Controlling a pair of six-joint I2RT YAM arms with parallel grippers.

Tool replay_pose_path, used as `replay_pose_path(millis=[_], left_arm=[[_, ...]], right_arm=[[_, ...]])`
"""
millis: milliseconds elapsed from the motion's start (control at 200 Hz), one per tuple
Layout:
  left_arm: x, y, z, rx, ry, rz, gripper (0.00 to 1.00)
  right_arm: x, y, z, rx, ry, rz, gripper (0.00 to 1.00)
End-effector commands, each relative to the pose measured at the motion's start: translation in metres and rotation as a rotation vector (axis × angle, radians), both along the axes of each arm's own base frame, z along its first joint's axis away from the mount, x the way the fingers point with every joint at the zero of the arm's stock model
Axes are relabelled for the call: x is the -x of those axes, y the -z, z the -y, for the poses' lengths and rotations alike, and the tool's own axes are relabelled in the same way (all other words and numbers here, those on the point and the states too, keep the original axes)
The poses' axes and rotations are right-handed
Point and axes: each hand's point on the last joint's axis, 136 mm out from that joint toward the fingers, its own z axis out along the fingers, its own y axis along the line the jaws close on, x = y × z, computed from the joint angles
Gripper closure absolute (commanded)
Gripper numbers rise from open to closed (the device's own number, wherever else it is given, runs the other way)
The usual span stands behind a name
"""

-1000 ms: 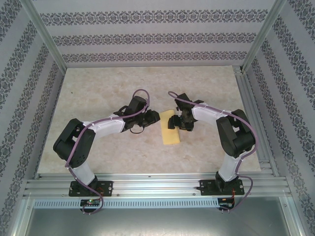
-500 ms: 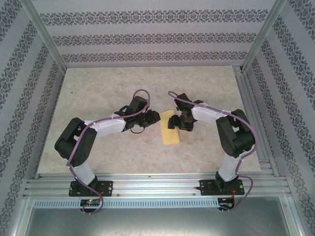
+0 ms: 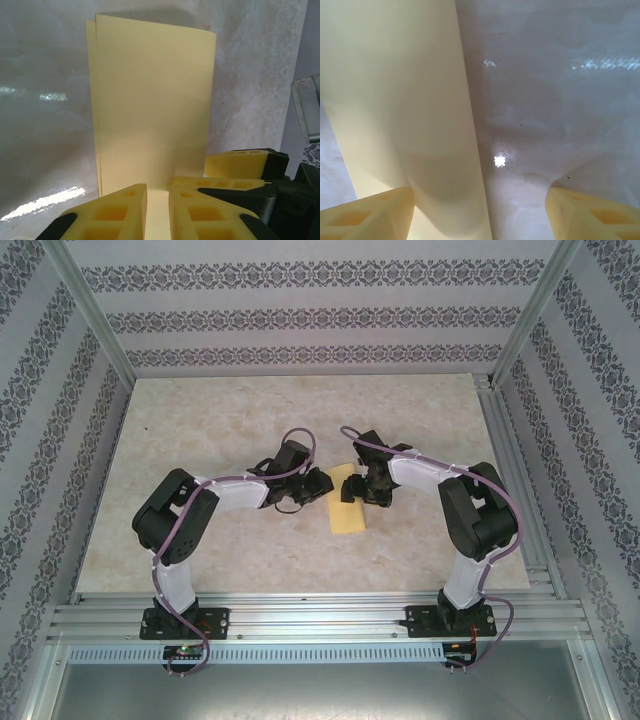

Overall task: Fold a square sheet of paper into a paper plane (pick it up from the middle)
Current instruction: Hold the square sheet of paper at the center of the table.

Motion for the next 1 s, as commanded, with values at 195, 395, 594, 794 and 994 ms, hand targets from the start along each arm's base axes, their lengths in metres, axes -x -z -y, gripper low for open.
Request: replay_pose_path(millis=[195, 395, 594, 794, 994], left_arm=[[-0.006, 0.002, 0.020, 0.047, 0.005, 0.005, 0.81], [-0.004, 0.009, 0.018, 0.032, 0.003, -0.006, 0.81], [-0.004, 0.006, 0.022, 0.043, 0.016, 0.001, 0.80], [-0.005, -0.005, 0.022, 0.044, 0.024, 0.031, 0.77], [-0.009, -0.026, 0.006, -0.010, -0.017, 0.107, 0.72]], right_arm=[[0.004, 0.010, 0.009, 0.064, 0.011, -0.028, 0.28], [0.003, 0.010, 0.010, 0.068, 0.012, -0.027, 0.29], [0.004, 0.009, 0.011, 0.076, 0.008, -0.026, 0.28], [0.003, 0.005, 0.013, 0.078, 0.009, -0.013, 0.28], [0.000, -0.001, 0.009, 0.037, 0.012, 0.002, 0.28]])
